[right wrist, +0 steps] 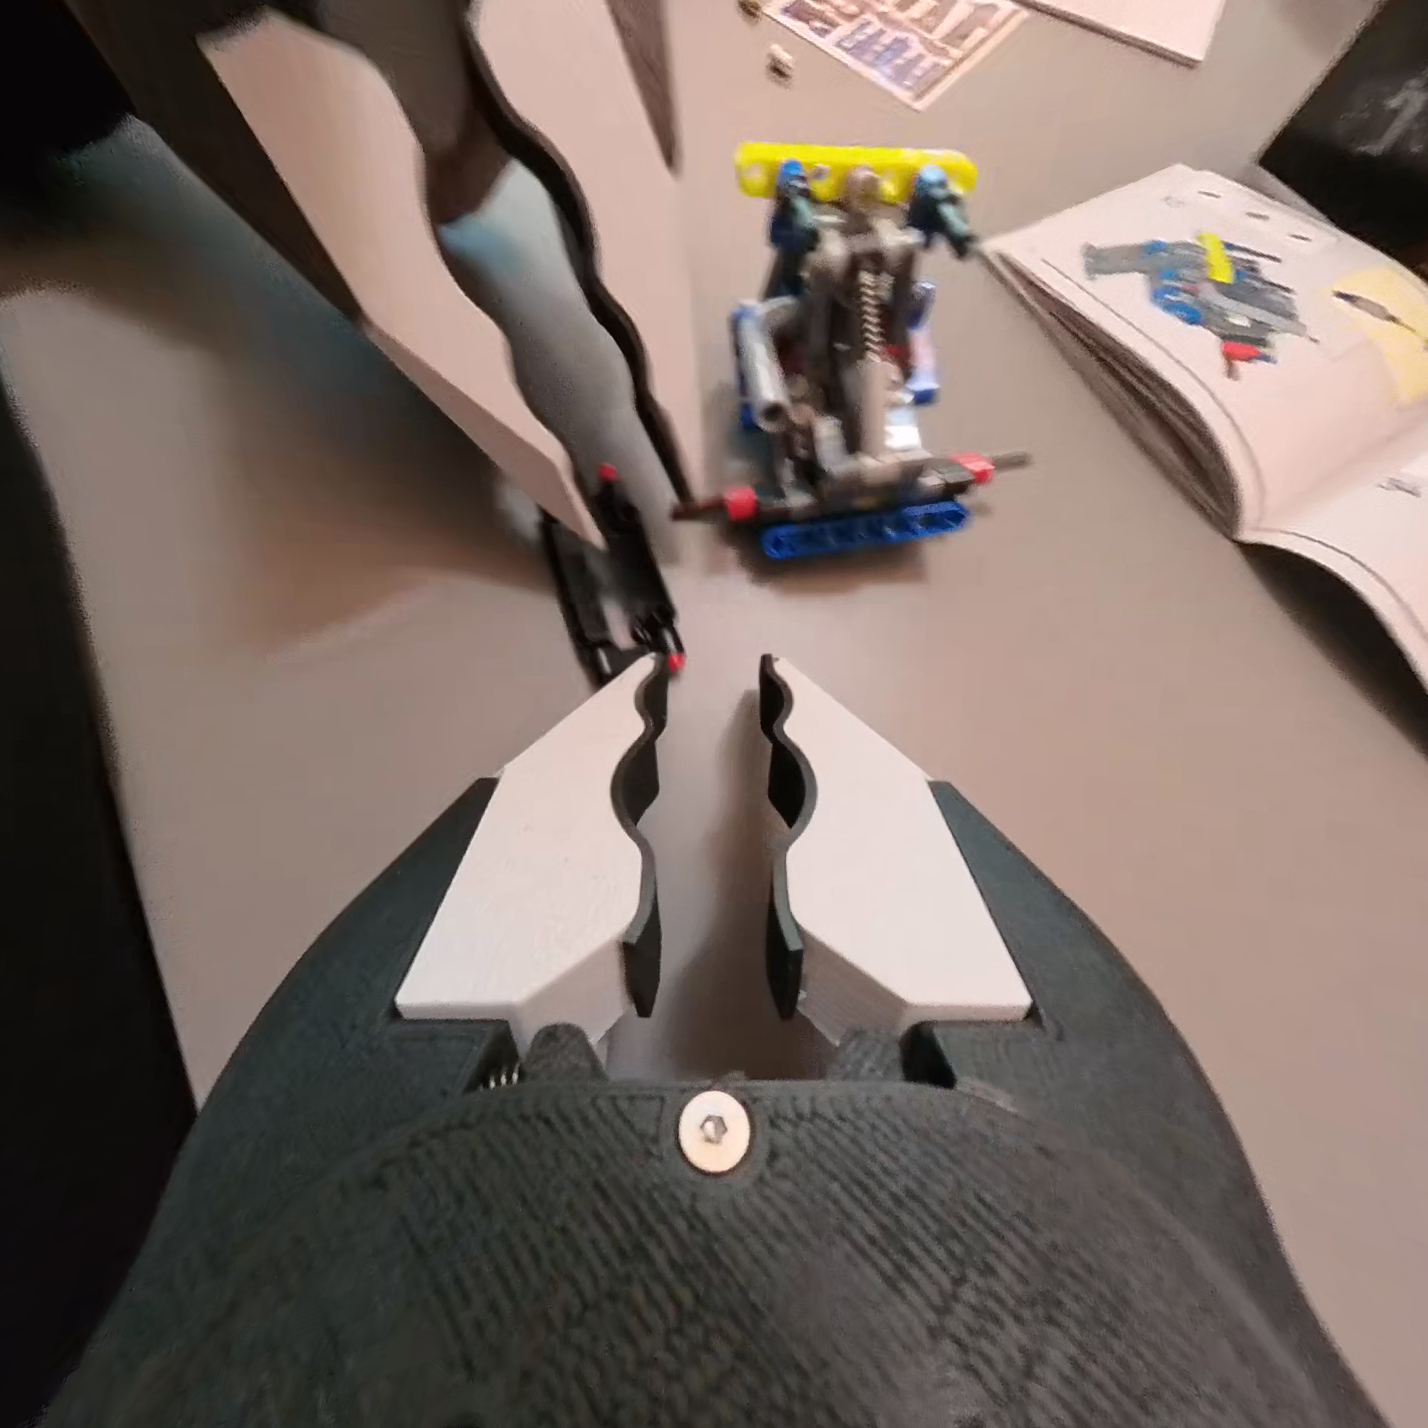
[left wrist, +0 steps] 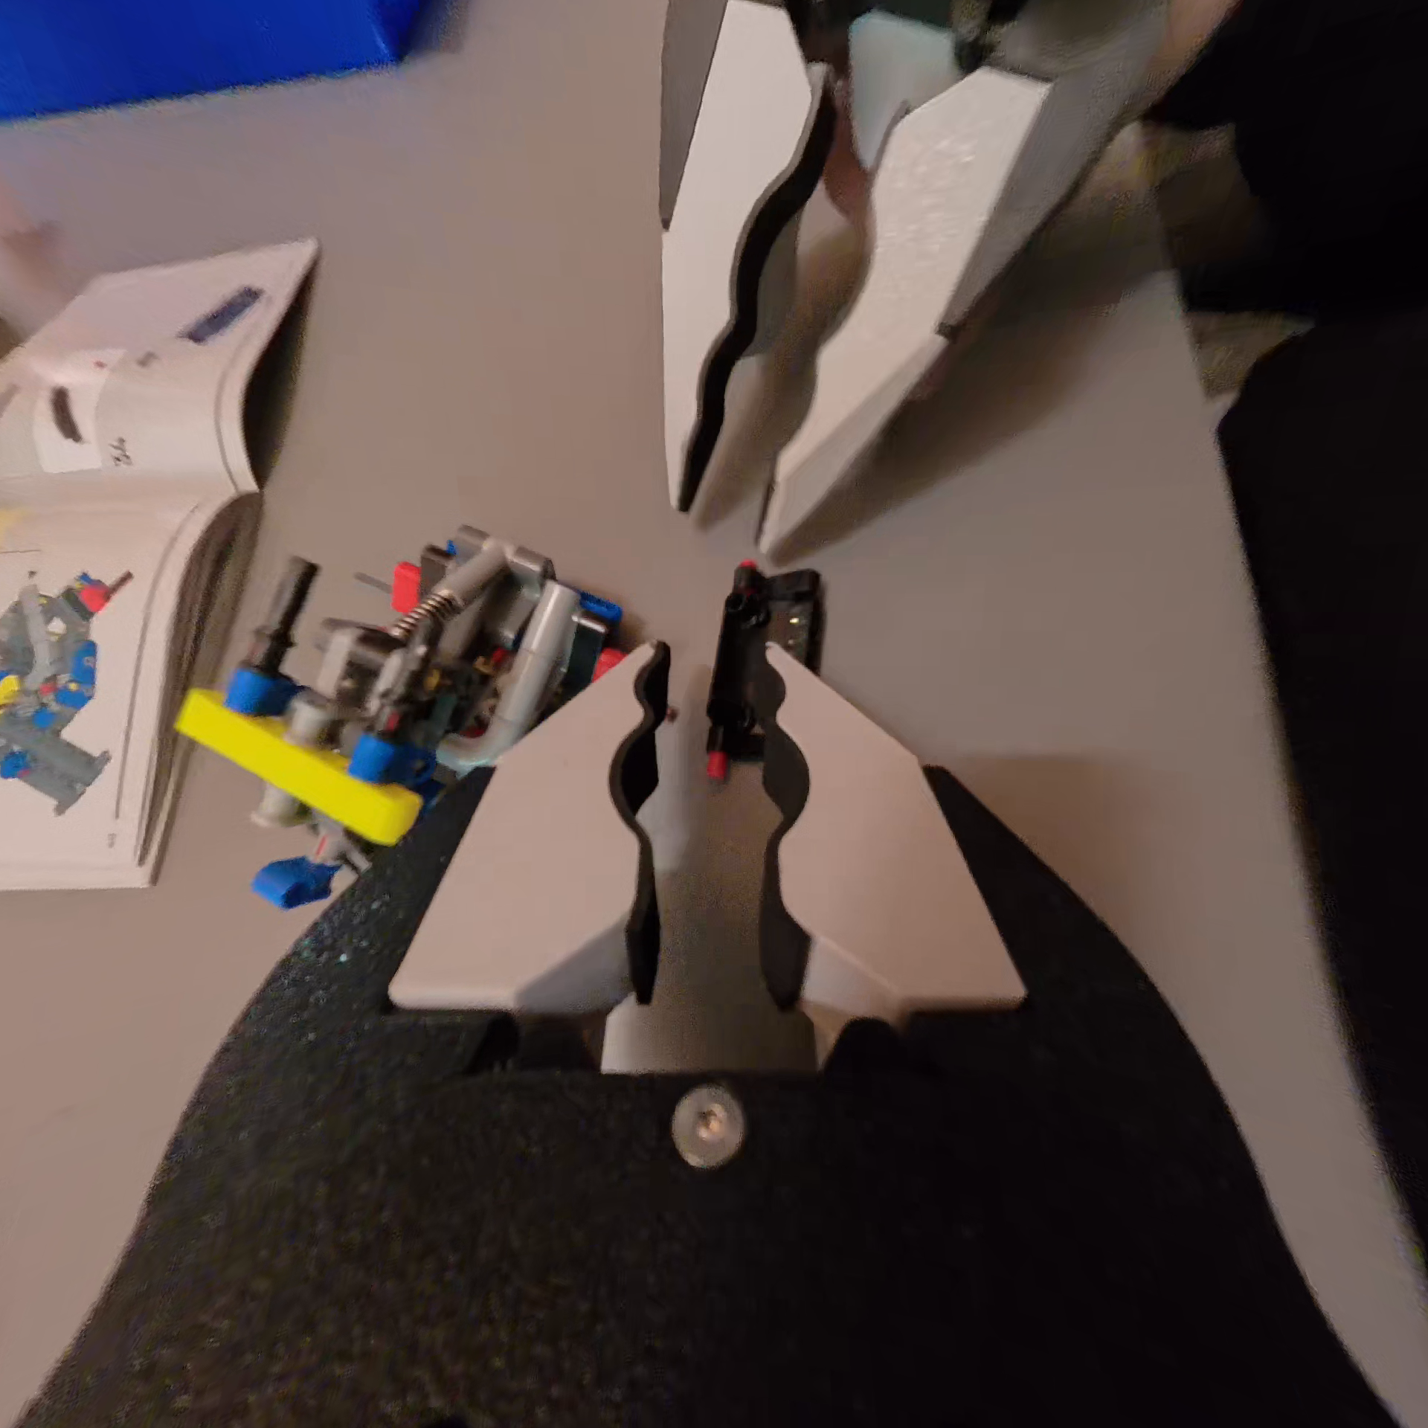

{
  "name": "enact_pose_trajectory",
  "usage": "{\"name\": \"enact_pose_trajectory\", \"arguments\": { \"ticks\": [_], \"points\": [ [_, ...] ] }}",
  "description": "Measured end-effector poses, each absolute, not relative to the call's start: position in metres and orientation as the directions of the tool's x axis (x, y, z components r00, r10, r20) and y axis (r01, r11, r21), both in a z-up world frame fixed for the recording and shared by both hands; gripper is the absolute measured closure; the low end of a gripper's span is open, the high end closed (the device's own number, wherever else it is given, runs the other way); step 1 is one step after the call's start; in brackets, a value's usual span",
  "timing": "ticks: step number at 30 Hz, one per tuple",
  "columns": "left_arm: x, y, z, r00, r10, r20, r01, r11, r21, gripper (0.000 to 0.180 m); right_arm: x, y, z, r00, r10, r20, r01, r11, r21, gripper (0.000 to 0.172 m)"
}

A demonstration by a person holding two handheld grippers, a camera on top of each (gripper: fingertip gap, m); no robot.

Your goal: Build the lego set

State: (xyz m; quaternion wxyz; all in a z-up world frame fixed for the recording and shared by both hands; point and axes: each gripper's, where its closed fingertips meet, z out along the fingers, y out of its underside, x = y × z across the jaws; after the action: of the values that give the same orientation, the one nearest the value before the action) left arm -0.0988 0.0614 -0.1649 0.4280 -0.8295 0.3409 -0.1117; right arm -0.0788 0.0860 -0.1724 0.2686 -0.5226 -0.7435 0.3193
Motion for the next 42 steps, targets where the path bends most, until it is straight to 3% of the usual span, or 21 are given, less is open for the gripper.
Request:
{"name": "enact_pose_trajectory", "arguments": {
  "ticks": [4,7,11,14,15,19,22,25,26,27,28,29,31,34,36,39,42],
  "points": [
    [-0.113,0.061,-0.112,0.793,-0.607,-0.058,-0.32,-0.333,-0.887,0.163,-0.069,0.171,-0.144,-0.163,0.941,0.296,0.557,0.336,-0.76,0.152],
    [-0.152,0.081,-0.088,0.853,-0.515,-0.084,-0.312,-0.374,-0.874,0.164,-0.088,0.24,-0.128,-0.111,0.862,0.494,0.486,0.481,-0.73,0.14],
    [-0.204,0.135,-0.084,0.873,-0.445,-0.197,-0.406,-0.443,-0.799,0.156,-0.123,0.299,-0.144,-0.176,0.824,0.538,0.516,0.543,-0.663,0.131],
    [-0.212,0.173,-0.098,0.858,-0.486,-0.166,-0.425,-0.489,-0.762,0.153,-0.144,0.309,-0.163,-0.254,0.836,0.486,0.518,0.542,-0.662,0.121],
    [-0.206,0.183,-0.104,0.845,-0.519,-0.129,-0.424,-0.505,-0.752,0.15,-0.147,0.307,-0.172,-0.287,0.849,0.443,0.535,0.526,-0.661,0.123],
    [-0.171,0.214,-0.123,0.754,-0.655,-0.055,-0.506,-0.524,-0.686,0.137,-0.146,0.287,-0.183,-0.351,0.891,0.288,0.552,0.445,-0.705,0.17],
    [-0.152,0.242,-0.138,0.667,-0.733,-0.132,-0.638,-0.471,-0.609,0.133,-0.138,0.274,-0.184,-0.369,0.873,0.319,0.533,0.48,-0.697,0.172],
    [-0.152,0.264,-0.165,0.598,-0.774,-0.209,-0.764,-0.472,-0.44,0.13,-0.128,0.261,-0.183,-0.351,0.91,0.218,0.561,0.391,-0.73,0.172],
    [-0.158,0.27,-0.174,0.585,-0.772,-0.247,-0.792,-0.48,-0.376,0.134,-0.121,0.254,-0.183,-0.38,0.905,0.192,0.553,0.388,-0.737,0.172],
    [-0.164,0.272,-0.183,0.578,-0.771,-0.266,-0.808,-0.495,-0.32,0.149,-0.113,0.254,-0.183,-0.392,0.897,0.203,0.546,0.404,-0.734,0.172],
    [-0.161,0.272,-0.185,0.587,-0.769,-0.252,-0.8,-0.503,-0.326,0.178,-0.107,0.263,-0.18,-0.36,0.9,0.244,0.543,0.415,-0.73,0.167],
    [-0.159,0.271,-0.187,0.592,-0.769,-0.241,-0.796,-0.51,-0.326,0.18,-0.103,0.279,-0.174,-0.293,0.909,0.295,0.537,0.412,-0.736,0.159],
    [-0.157,0.265,-0.188,0.569,-0.783,-0.252,-0.811,-0.485,-0.327,0.18,-0.095,0.302,-0.158,-0.198,0.923,0.331,0.496,0.386,-0.778,0.147],
    [-0.142,0.25,-0.184,0.522,-0.827,-0.21,-0.822,-0.422,-0.383,0.18,-0.093,0.301,-0.145,-0.217,0.924,0.314,0.417,0.379,-0.826,0.139],
    [-0.138,0.243,-0.18,0.521,-0.832,-0.19,-0.811,-0.414,-0.413,0.18,-0.099,0.307,-0.147,-0.204,0.899,0.388,0.431,0.438,-0.789,0.137],
    [-0.159,0.277,-0.162,0.628,-0.706,-0.328,-0.758,-0.461,-0.461,0.18,-0.102,0.322,-0.163,-0.205,0.851,0.484,0.536,0.511,-0.672,0.134],
    [-0.182,0.312,-0.161,0.737,-0.564,-0.372,-0.672,-0.552,-0.493,0.142,-0.101,0.321,-0.166,-0.19,0.865,0.464,0.544,0.486,-0.684,0.135]
  ]
}}
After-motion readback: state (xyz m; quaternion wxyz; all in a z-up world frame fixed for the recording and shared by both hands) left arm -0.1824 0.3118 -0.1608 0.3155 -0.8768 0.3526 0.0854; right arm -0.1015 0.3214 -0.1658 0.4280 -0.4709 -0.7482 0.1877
